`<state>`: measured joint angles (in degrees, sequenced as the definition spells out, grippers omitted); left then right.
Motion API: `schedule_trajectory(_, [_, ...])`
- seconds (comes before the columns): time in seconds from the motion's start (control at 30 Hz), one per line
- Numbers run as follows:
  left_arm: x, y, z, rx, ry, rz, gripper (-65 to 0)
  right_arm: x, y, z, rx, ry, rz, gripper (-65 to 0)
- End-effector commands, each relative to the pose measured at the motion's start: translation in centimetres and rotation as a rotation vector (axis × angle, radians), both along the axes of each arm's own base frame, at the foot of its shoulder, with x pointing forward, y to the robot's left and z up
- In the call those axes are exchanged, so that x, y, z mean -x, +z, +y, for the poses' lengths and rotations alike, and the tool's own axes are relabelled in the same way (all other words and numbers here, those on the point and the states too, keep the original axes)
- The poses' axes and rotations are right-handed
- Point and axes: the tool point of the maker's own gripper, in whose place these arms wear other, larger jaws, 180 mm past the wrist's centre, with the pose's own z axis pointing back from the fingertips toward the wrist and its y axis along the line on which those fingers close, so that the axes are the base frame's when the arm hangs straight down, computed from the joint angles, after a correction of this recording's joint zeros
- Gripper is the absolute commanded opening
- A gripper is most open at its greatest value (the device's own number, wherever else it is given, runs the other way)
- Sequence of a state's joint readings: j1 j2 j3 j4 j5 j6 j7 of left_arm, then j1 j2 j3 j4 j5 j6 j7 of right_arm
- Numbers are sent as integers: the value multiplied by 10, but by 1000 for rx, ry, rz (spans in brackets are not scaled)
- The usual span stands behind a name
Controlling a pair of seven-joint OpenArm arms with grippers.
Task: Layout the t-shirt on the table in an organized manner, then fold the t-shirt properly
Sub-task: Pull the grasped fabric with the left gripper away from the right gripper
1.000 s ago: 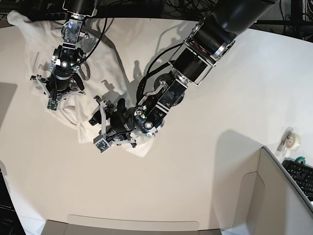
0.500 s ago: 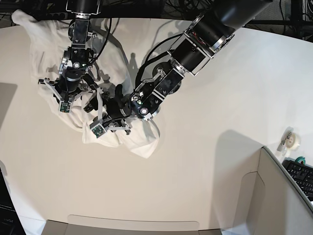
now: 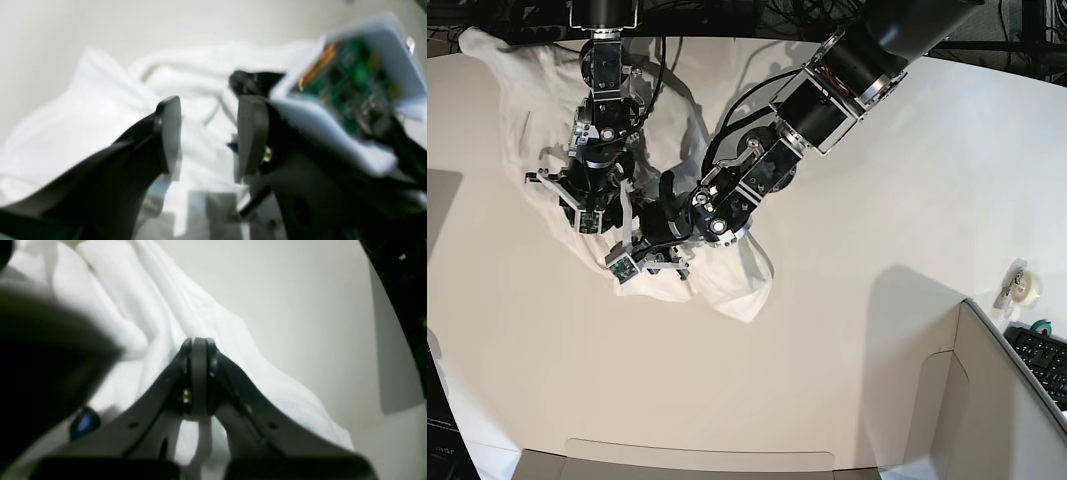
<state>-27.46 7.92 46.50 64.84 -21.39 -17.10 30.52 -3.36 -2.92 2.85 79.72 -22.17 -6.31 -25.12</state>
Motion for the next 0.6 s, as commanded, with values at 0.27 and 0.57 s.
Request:
schedule_trajectory(0.27, [-13,36,-13,86,-1,-72,-378,65,-68,34,-171,35,313,-650])
schedule_trajectory(0.57, [-31,29,-3,51,84,-60,-378,69,-70,28,-161,30,321,-650])
